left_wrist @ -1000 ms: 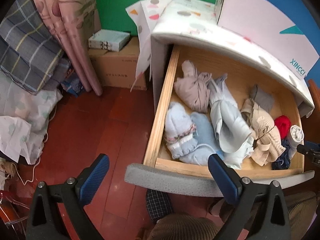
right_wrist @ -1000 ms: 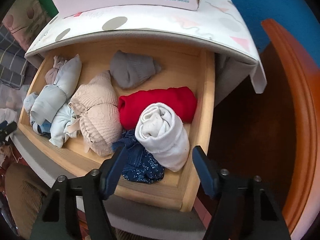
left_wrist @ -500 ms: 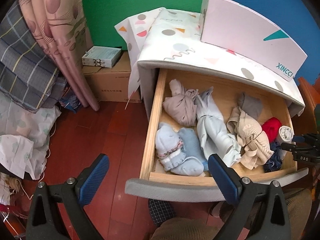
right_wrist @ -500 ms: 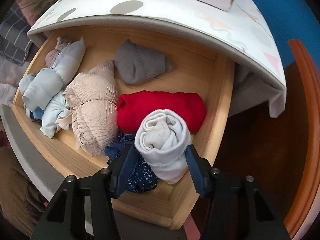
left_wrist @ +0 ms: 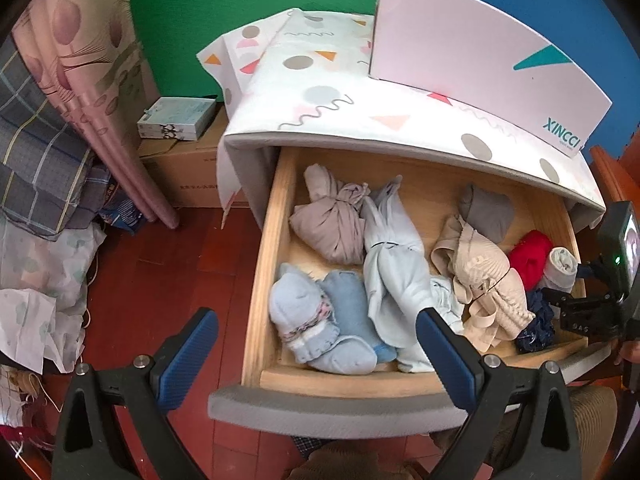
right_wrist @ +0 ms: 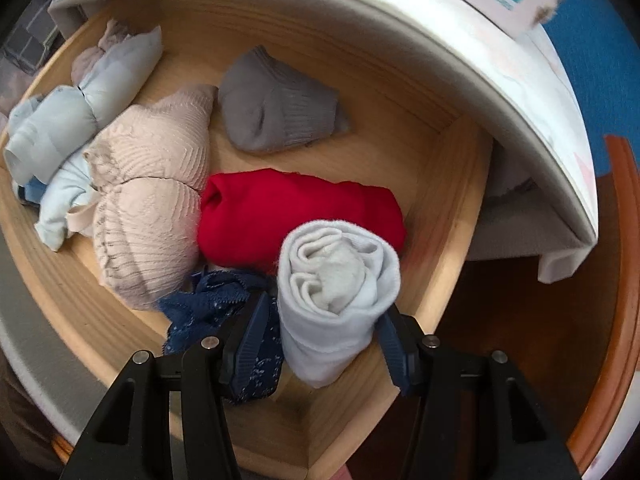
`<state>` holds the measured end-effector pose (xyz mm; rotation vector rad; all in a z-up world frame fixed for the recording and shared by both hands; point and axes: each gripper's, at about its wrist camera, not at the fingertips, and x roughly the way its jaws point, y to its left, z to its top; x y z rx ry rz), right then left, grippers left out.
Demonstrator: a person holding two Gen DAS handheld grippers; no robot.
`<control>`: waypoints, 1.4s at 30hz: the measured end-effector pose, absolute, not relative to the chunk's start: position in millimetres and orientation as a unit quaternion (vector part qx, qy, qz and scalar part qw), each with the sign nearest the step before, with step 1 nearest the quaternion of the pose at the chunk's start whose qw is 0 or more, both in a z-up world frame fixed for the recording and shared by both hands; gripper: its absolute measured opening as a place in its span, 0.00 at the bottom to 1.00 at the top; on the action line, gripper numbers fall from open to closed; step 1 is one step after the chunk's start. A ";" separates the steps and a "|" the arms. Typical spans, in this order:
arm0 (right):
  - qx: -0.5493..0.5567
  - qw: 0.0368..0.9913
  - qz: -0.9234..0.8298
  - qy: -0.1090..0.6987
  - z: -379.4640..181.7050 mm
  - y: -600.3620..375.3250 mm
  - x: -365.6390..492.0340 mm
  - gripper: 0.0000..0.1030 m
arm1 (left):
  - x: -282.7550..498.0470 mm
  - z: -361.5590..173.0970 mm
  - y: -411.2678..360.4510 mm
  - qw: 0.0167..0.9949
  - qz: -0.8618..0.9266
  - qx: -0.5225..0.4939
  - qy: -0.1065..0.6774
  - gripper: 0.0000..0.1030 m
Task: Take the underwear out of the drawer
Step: 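Reach into the drawer and grasp the white rolled sock with the right gripper, then grasp the pale blue-grey garment with the left gripper and lift it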
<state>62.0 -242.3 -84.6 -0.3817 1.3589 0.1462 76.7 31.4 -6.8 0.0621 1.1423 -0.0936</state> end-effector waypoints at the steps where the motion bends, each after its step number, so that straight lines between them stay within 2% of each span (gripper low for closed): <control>1: -0.181 0.758 0.063 0.623 -88.2 -241.7 62.1 0.48 | 78.9 -6.9 28.8 0.839 -0.047 0.030 0.541 0.98; 9: -0.167 0.773 0.042 0.610 -82.8 -250.9 59.4 0.37 | 101.1 -10.4 2.9 0.831 -0.079 0.042 0.549 0.98; 18: -0.127 0.781 0.025 0.611 -52.4 -275.4 56.1 0.36 | 123.7 -21.7 -12.0 0.815 -0.101 0.032 0.570 0.98; 30: 0.028 0.798 0.039 0.600 27.1 -295.0 47.7 0.36 | 151.3 -55.3 -22.2 0.773 -0.098 -0.005 0.627 0.98; 34: 0.089 0.786 0.067 0.608 17.3 -289.2 22.4 0.36 | 154.8 -70.1 -30.2 0.764 -0.090 0.007 0.639 0.98; 40: 0.048 0.781 0.039 0.622 -47.8 -234.0 25.0 0.36 | 157.7 -91.1 -36.7 0.754 -0.080 0.007 0.652 0.98; 42: 0.035 0.783 0.029 0.620 -52.4 -228.8 27.2 0.36 | 157.3 -97.1 -38.9 0.751 -0.080 0.007 0.656 0.88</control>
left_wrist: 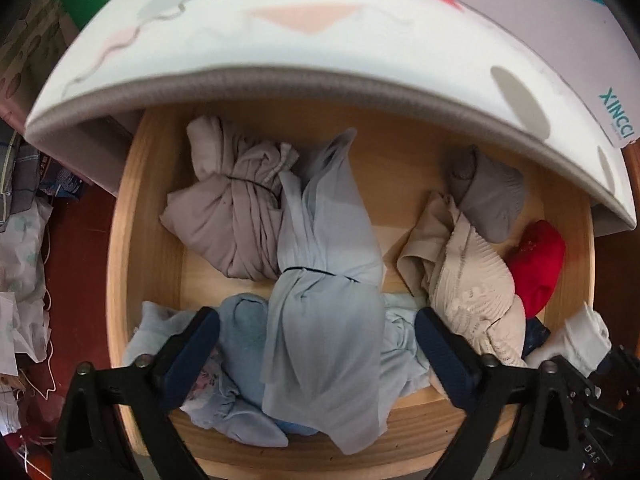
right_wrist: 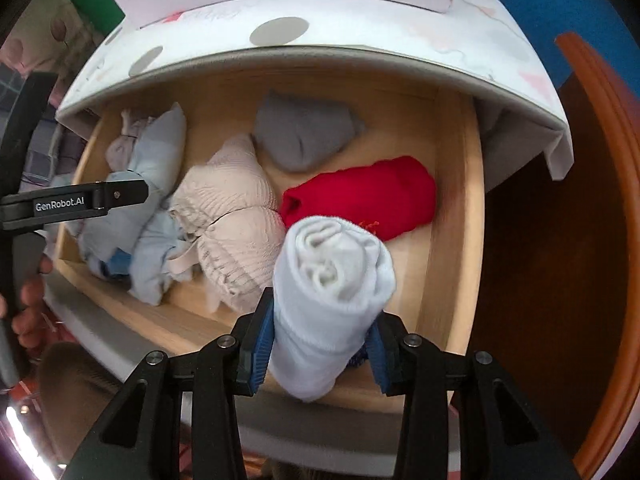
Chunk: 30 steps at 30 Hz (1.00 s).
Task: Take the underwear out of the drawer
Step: 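Grasp the pale blue-grey garment with the left gripper and lift it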
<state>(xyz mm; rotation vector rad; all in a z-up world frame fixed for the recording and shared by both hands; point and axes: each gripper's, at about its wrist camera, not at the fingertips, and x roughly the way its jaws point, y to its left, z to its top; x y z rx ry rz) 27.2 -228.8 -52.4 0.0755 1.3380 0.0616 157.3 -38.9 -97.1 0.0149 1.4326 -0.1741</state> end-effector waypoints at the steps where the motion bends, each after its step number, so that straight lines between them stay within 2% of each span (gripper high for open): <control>1: 0.031 0.784 0.026 0.619 -55.1 -228.4 25.8 0.36 | 157.0 -100.9 -39.5 0.747 -0.080 0.008 0.660 0.75; 2: 0.025 0.783 0.020 0.621 -58.1 -227.3 27.5 0.36 | 156.1 -105.2 -40.1 0.741 -0.077 0.010 0.667 0.67; 4: 0.038 0.781 0.012 0.624 -61.8 -230.4 30.1 0.36 | 154.2 -108.9 -41.6 0.741 -0.078 0.012 0.666 0.65; 7: 0.030 0.771 0.002 0.636 -73.5 -230.2 36.5 0.36 | 149.5 -108.0 -47.7 0.748 -0.093 0.022 0.656 0.47; 11: 0.043 0.761 0.009 0.647 -84.7 -229.0 42.8 0.38 | 145.3 -103.7 -50.7 0.754 -0.095 0.022 0.650 0.40; 15: 0.071 0.745 0.011 0.663 -89.2 -242.9 47.1 0.39 | 140.1 -95.0 -45.5 0.758 -0.101 0.012 0.644 0.37; 20: 0.048 0.738 0.010 0.673 -99.3 -232.7 51.3 0.44 | 131.9 -76.5 -35.8 0.767 -0.112 0.003 0.632 0.37; 25: 0.026 0.736 0.005 0.676 -101.8 -224.3 55.2 0.44 | 114.9 -48.9 -24.1 0.776 -0.124 0.002 0.619 0.37; 30: 0.008 0.740 -0.008 0.672 -101.5 -216.0 55.9 0.40 | 108.1 -21.3 -16.7 0.786 -0.130 0.005 0.605 0.37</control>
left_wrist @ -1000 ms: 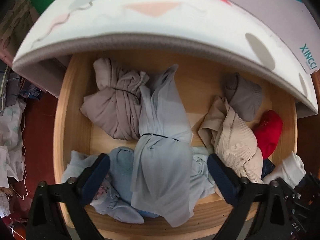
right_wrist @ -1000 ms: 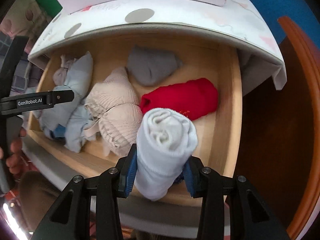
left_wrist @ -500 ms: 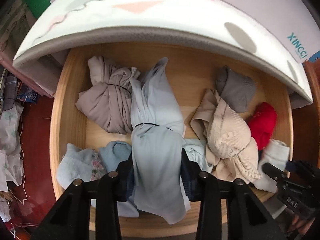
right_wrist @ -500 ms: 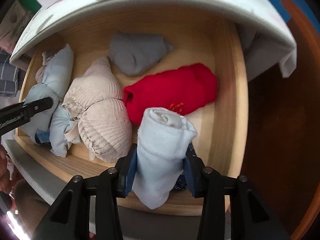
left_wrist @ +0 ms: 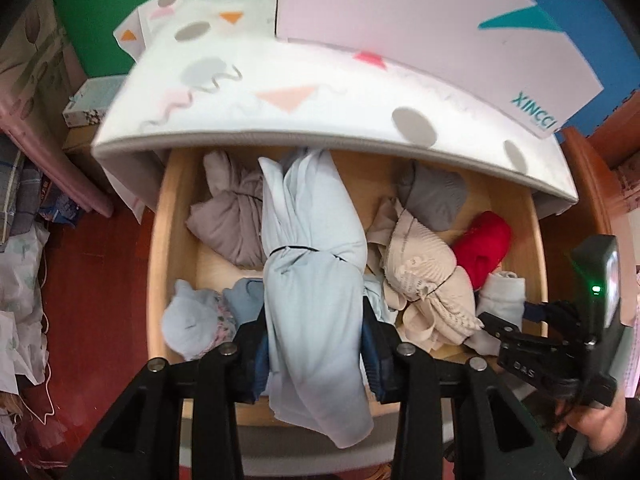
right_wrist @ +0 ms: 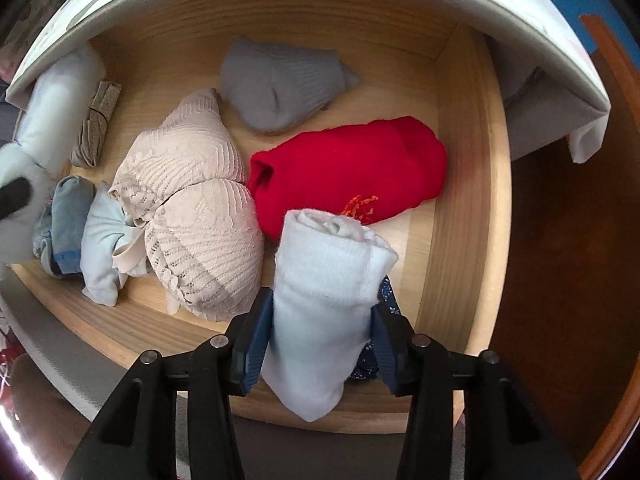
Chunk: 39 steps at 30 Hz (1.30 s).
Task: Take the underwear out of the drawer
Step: 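Grasp the pale blue-grey garment with the left gripper and lift it, then carry the pale blue-grey garment into the pink box and release it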
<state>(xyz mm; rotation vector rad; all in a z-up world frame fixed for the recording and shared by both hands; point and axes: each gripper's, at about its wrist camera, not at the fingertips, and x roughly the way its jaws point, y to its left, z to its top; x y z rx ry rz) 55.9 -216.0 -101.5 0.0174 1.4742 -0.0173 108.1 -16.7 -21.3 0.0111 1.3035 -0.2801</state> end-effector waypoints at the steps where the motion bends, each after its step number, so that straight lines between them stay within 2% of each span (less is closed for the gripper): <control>1: 0.007 0.741 -0.010 0.672 -100.6 -212.3 54.2 0.40 | 108.5 -15.1 -17.2 0.788 -0.130 0.006 0.602 0.37; 12: -0.012 0.732 -0.036 0.680 -105.9 -219.0 57.8 0.39 | 108.8 53.4 -0.8 0.821 -0.148 0.014 0.552 0.36; 21: -0.035 0.730 -0.031 0.682 -123.1 -219.4 60.0 0.39 | 128.2 170.9 -1.9 0.879 -0.171 0.023 0.445 0.35; 27: -0.024 0.730 -0.030 0.682 -126.5 -219.0 60.5 0.39 | 177.6 233.3 -39.0 0.904 -0.189 0.047 0.381 0.35; 33: -0.005 0.731 -0.024 0.682 -119.2 -238.6 58.0 0.39 | 247.2 241.1 -81.1 0.904 -0.198 0.043 0.377 0.33; 39: 0.011 0.731 -0.016 0.682 -118.5 -254.8 56.9 0.40 | 290.6 186.4 -108.8 0.893 -0.190 0.060 0.403 0.32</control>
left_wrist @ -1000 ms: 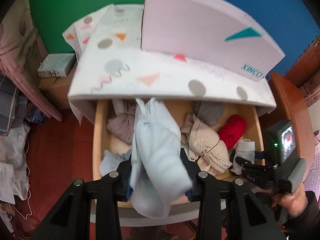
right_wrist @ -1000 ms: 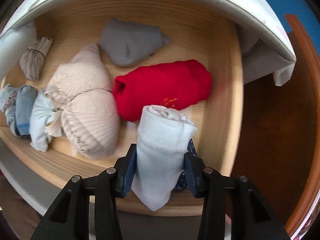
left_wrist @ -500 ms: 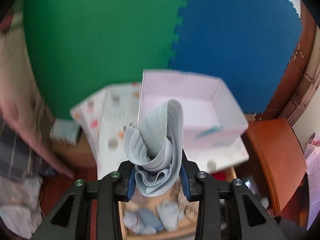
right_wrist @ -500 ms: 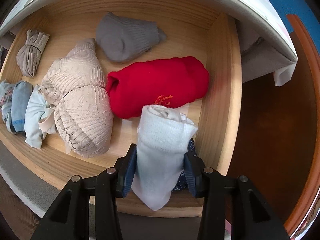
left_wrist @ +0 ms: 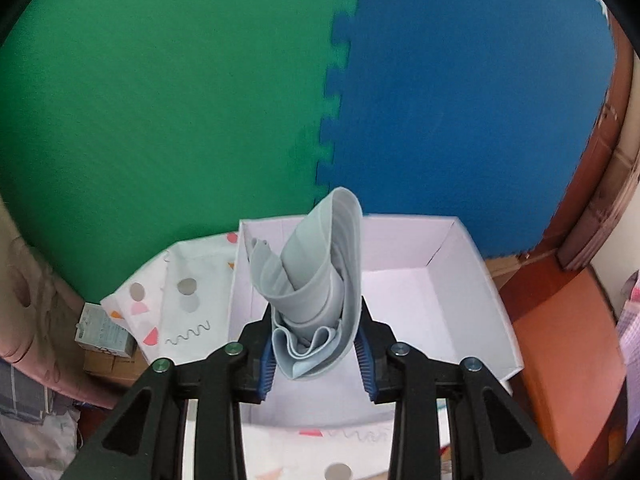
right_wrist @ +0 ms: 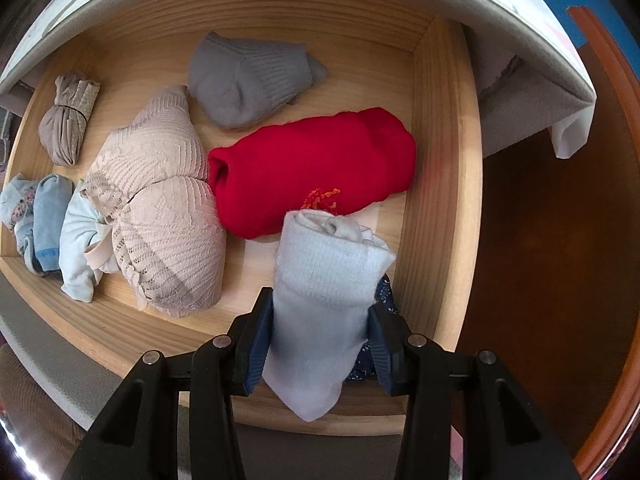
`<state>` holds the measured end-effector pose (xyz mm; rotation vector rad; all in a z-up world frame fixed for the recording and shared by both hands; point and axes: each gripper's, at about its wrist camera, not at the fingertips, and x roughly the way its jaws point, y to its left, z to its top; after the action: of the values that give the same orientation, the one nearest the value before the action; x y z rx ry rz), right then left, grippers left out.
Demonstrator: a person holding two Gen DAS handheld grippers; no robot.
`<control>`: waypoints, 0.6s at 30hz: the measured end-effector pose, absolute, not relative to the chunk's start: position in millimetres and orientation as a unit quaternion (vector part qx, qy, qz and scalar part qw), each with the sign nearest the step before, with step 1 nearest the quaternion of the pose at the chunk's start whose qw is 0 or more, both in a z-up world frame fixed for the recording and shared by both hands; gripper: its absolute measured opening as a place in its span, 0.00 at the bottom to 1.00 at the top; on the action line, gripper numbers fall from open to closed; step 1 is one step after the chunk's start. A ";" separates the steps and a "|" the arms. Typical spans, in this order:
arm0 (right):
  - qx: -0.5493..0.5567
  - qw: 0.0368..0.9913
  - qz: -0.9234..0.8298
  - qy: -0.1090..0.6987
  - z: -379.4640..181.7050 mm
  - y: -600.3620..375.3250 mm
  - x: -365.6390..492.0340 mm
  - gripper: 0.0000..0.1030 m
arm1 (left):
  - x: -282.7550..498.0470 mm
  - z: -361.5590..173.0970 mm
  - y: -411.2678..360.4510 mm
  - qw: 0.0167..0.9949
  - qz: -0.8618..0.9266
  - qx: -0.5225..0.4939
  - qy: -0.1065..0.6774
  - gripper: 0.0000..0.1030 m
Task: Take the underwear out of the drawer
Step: 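Carry the pale blue-grey garment into the pink box and release it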
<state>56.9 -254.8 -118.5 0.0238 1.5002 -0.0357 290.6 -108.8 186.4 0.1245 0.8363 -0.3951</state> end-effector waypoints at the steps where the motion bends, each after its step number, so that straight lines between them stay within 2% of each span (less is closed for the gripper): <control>1: 0.015 0.731 -0.015 0.682 -117.7 -257.1 56.8 0.40 | 294.5 174.1 -111.1 0.892 -0.187 0.070 0.406 0.32; 8: 0.037 0.730 -0.009 0.683 -119.1 -278.3 58.5 0.40 | 292.4 121.9 -98.6 0.881 -0.161 0.095 0.434 0.32; 18: 0.039 0.729 -0.015 0.683 -111.7 -281.6 59.3 0.40 | 258.6 107.2 -80.0 0.866 -0.131 0.091 0.474 0.32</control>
<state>59.3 -281.6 -111.7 0.0864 1.5041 -0.0334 258.6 -80.0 107.2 0.1915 0.9927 -0.2751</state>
